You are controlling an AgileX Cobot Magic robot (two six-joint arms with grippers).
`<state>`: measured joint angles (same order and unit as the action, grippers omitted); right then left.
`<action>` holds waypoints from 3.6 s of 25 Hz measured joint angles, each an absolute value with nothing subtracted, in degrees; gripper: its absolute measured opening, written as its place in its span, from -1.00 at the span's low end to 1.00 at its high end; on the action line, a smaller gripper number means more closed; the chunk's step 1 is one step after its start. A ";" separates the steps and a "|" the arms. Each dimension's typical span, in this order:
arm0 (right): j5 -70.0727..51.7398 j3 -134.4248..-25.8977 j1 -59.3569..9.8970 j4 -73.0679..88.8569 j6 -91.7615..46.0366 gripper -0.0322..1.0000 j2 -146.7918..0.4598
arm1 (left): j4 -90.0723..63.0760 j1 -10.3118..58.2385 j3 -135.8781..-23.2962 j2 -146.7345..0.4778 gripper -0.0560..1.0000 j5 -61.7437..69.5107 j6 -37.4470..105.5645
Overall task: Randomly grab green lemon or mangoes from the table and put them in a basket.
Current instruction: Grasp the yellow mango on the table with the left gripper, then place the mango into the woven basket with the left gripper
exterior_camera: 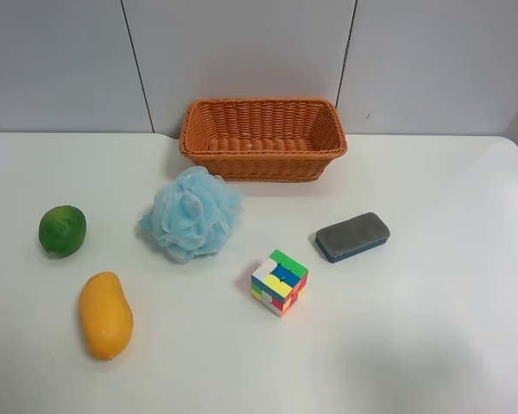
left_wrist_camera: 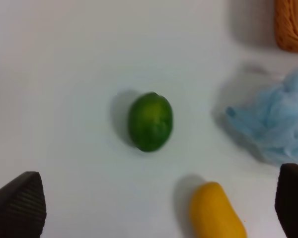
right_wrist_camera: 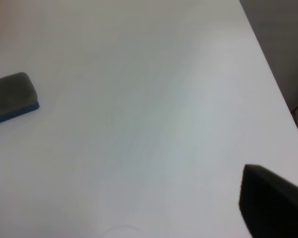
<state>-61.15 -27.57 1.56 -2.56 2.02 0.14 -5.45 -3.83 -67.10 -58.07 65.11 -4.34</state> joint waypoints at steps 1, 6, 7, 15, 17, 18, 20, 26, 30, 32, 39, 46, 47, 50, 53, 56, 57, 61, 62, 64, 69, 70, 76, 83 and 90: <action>-61.15 -27.57 1.56 -2.56 2.02 0.98 0.14 | -6.16 -3.83 -67.15 -60.14 0.82 65.66 -4.55; -61.15 -27.57 1.56 -2.56 2.02 0.98 0.14 | -6.63 0.57 -65.86 -67.11 0.82 67.57 -9.24; -61.15 -27.57 1.56 -2.56 2.02 0.98 0.14 | -6.63 2.00 -65.11 -67.89 0.82 67.53 -10.42; -61.15 -27.57 1.56 -2.56 2.02 0.98 0.14 | -7.78 9.91 -50.70 -71.34 0.82 57.78 -16.03; -61.15 -27.57 1.56 -2.56 2.02 0.98 0.14 | -9.20 11.20 -46.35 -71.34 0.82 53.25 -16.30; -61.15 -27.57 1.56 -2.56 2.02 0.98 0.14 | -9.85 11.67 -44.12 -71.29 0.82 50.75 -16.45; -61.15 -27.57 1.56 -2.56 2.02 0.98 0.14 | -10.84 12.72 -40.15 -71.44 0.82 46.62 -16.45; -61.15 -27.57 1.56 -2.56 2.02 0.98 0.14 | -14.96 17.57 -33.78 -75.39 0.82 37.27 -16.39; -61.15 -27.57 1.56 -2.56 2.02 0.98 0.14 | -17.63 21.44 -33.34 -80.91 0.82 32.71 -15.99; -61.15 -27.57 1.56 -2.56 2.02 0.98 0.14 | -18.43 22.51 -33.23 -84.00 0.82 30.92 -15.52; -61.15 -27.57 1.56 -2.56 2.02 0.98 0.14 | -20.14 23.16 -33.23 -92.05 0.82 25.27 -13.45; -61.15 -27.57 1.56 -2.56 2.02 0.98 0.14 | -20.19 23.16 -33.28 -94.22 0.78 22.16 -12.15; -61.15 -27.57 1.56 -2.56 2.02 0.98 0.14 | -20.19 23.16 -33.28 -94.22 0.73 22.17 -12.15; -61.15 -27.57 1.56 -2.56 2.02 0.98 0.14 | -20.19 23.16 -33.28 -94.29 0.38 22.17 -12.15; -61.15 -27.57 1.56 -2.56 2.02 0.98 0.14 | -20.30 23.16 -33.28 -94.29 0.32 22.17 -12.15; -61.15 -27.57 1.56 -2.56 2.02 0.98 0.14 | -20.35 23.16 -33.28 -94.29 0.32 22.40 -12.15; -61.15 -27.57 1.56 -2.56 2.02 0.98 0.14 | -20.35 23.16 -33.28 -94.29 0.32 22.40 -12.14; -61.15 -27.57 1.56 -2.56 2.02 0.98 0.14 | -20.35 23.16 -33.28 -94.29 0.31 22.58 -12.08; -61.15 -27.57 1.56 -2.56 2.02 0.98 0.14 | -20.35 23.16 -33.28 -94.29 0.31 22.84 -12.08; -61.15 -27.57 1.56 -2.56 2.02 0.98 0.14 | -20.35 23.16 -33.28 -94.29 0.30 23.41 -12.08; -61.15 -27.57 1.56 -2.56 2.02 0.98 0.14 | -20.35 23.16 -34.90 -91.30 0.29 27.95 -12.08; -61.15 -27.57 1.56 -2.56 2.02 0.98 0.14 | -20.08 23.16 -36.28 -89.75 0.29 29.28 -12.08; -61.15 -27.57 1.56 -2.56 2.02 0.98 0.14 | -15.63 23.16 -49.97 -81.19 0.28 37.13 -12.08; -61.15 -27.57 1.56 -2.56 2.02 0.98 0.14 | -8.51 23.16 -69.83 -82.84 0.28 38.68 -10.05; -61.15 -27.57 1.56 -2.56 2.02 0.98 0.14 | -7.95 23.53 -82.90 -94.42 0.27 28.99 -2.22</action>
<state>-61.15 -27.57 1.56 -2.56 2.02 0.14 -7.95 23.53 -82.90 -94.42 28.99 -2.22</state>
